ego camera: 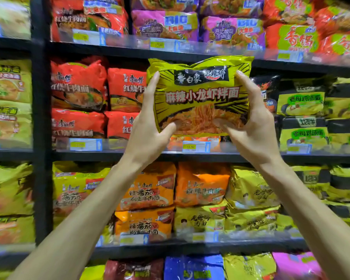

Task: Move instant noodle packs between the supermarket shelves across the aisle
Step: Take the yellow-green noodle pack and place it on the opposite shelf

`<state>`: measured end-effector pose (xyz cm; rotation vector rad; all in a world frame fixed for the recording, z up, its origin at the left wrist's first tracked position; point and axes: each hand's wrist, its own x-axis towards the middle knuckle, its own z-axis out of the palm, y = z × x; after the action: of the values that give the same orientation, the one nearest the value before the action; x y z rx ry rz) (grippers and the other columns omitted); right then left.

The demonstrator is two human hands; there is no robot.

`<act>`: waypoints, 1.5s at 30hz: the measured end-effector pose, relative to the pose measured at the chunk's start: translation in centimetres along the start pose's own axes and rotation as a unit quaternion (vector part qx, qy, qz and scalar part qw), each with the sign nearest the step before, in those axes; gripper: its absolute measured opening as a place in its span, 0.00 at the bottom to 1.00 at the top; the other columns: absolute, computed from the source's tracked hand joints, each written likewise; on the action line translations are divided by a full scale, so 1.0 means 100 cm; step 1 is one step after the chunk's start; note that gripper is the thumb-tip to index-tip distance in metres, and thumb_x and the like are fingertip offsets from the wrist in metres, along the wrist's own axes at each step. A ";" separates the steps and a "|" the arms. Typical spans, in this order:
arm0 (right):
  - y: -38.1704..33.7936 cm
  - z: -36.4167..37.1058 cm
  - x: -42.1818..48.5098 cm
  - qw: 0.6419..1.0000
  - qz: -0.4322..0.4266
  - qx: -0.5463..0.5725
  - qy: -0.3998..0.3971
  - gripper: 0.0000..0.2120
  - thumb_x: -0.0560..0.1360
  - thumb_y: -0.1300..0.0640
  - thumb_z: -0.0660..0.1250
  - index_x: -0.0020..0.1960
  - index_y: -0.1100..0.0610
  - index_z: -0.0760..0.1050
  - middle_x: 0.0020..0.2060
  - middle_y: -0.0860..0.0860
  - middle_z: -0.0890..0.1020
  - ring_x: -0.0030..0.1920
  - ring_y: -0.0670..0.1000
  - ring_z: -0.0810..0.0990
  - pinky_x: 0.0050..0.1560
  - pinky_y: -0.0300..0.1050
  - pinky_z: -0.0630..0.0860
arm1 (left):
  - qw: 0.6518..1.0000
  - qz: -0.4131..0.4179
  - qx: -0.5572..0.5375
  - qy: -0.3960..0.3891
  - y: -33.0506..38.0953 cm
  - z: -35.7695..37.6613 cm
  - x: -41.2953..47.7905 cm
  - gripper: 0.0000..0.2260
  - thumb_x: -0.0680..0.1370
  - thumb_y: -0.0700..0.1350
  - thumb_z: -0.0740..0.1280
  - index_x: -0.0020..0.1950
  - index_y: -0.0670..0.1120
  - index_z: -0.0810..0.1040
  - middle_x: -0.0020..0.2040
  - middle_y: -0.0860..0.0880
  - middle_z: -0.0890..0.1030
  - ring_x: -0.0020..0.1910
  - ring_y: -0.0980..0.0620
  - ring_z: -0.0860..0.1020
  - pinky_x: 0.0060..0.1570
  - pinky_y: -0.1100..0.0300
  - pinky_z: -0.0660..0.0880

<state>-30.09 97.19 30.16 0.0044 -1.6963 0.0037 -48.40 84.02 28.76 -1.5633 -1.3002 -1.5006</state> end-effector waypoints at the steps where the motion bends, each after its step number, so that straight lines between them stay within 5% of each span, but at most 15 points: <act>1: -0.008 0.000 -0.005 1.000 0.002 0.006 -0.003 0.42 0.70 0.60 0.78 0.78 0.58 0.61 0.74 0.50 0.70 0.72 0.50 0.71 0.70 0.51 0.70 | 1.000 -0.008 0.005 -0.002 0.005 -0.009 -0.008 0.42 0.76 0.37 0.72 0.83 0.50 0.51 0.80 0.60 0.57 0.70 0.82 0.51 0.71 0.79 0.50; 4: -0.034 0.003 -0.022 0.999 0.020 0.038 -0.021 0.42 0.70 0.60 0.78 0.78 0.57 0.61 0.74 0.49 0.70 0.73 0.49 0.70 0.71 0.51 0.69 | 0.999 -0.041 0.018 0.003 0.022 -0.037 -0.037 0.41 0.77 0.41 0.73 0.83 0.54 0.52 0.78 0.65 0.57 0.72 0.79 0.52 0.76 0.67 0.52; 8: -0.081 0.006 -0.057 0.994 0.038 0.087 -0.049 0.41 0.69 0.63 0.78 0.77 0.57 0.63 0.73 0.47 0.70 0.74 0.44 0.68 0.74 0.41 0.65 | 0.995 -0.088 0.019 0.050 0.047 -0.076 -0.093 0.41 0.76 0.40 0.75 0.82 0.53 0.56 0.78 0.65 0.59 0.76 0.71 0.57 0.75 0.71 0.56; 13: -0.139 0.019 -0.109 0.977 0.084 0.171 -0.100 0.41 0.69 0.61 0.79 0.77 0.54 0.64 0.71 0.40 0.69 0.73 0.38 0.66 0.71 0.32 0.61 | 0.986 -0.150 0.003 0.077 0.070 -0.135 -0.170 0.38 0.76 0.43 0.75 0.80 0.56 0.60 0.78 0.51 0.68 0.76 0.46 0.68 0.73 0.40 0.67; 19: -0.203 0.046 -0.148 0.949 0.121 0.255 -0.141 0.42 0.67 0.56 0.79 0.76 0.49 0.64 0.72 0.42 0.72 0.71 0.38 0.69 0.71 0.37 0.66 | 0.970 -0.222 0.034 0.094 0.096 -0.204 -0.226 0.35 0.74 0.44 0.77 0.76 0.61 0.66 0.73 0.51 0.75 0.71 0.47 0.75 0.70 0.40 0.71; 27: -0.301 0.081 -0.184 0.909 0.130 0.336 -0.211 0.40 0.67 0.52 0.79 0.75 0.44 0.66 0.69 0.34 0.72 0.69 0.39 0.73 0.68 0.39 0.70 | 0.944 -0.268 0.126 0.147 0.140 -0.293 -0.298 0.34 0.73 0.41 0.77 0.76 0.53 0.69 0.70 0.58 0.77 0.67 0.61 0.77 0.64 0.66 0.74; 31: -0.360 0.105 -0.195 0.881 0.132 0.381 -0.247 0.41 0.68 0.52 0.78 0.76 0.46 0.65 0.71 0.33 0.68 0.71 0.33 0.66 0.70 0.30 0.62 | 0.932 -0.290 0.145 0.162 0.154 -0.353 -0.324 0.33 0.73 0.40 0.76 0.76 0.52 0.68 0.68 0.68 0.76 0.68 0.63 0.76 0.66 0.62 0.75; 34: -0.410 0.124 -0.200 0.871 0.126 0.392 -0.267 0.39 0.69 0.54 0.79 0.76 0.49 0.65 0.69 0.33 0.70 0.69 0.30 0.67 0.68 0.27 0.63 | 0.928 -0.300 0.144 0.169 0.153 -0.407 -0.348 0.34 0.74 0.41 0.77 0.77 0.51 0.67 0.71 0.48 0.77 0.69 0.48 0.77 0.67 0.45 0.75; 38: -0.482 0.154 -0.212 0.857 0.144 0.410 -0.277 0.39 0.69 0.59 0.79 0.76 0.51 0.67 0.63 0.29 0.70 0.59 0.20 0.67 0.59 0.18 0.62 | 0.917 -0.320 0.155 0.182 0.157 -0.480 -0.376 0.35 0.74 0.40 0.77 0.78 0.50 0.66 0.72 0.43 0.75 0.69 0.44 0.77 0.67 0.41 0.74; 45: -0.602 0.206 -0.235 0.814 0.191 0.453 -0.311 0.40 0.66 0.53 0.79 0.74 0.40 0.67 0.65 0.34 0.76 0.63 0.38 0.77 0.67 0.45 0.74 | 0.898 -0.353 0.194 0.177 0.167 -0.597 -0.430 0.35 0.75 0.41 0.76 0.79 0.51 0.65 0.74 0.46 0.74 0.70 0.46 0.76 0.66 0.43 0.75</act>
<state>-47.31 36.93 4.29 0.4196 -2.1602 1.2366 -49.96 13.86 1.16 -0.5311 -1.8982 -1.6787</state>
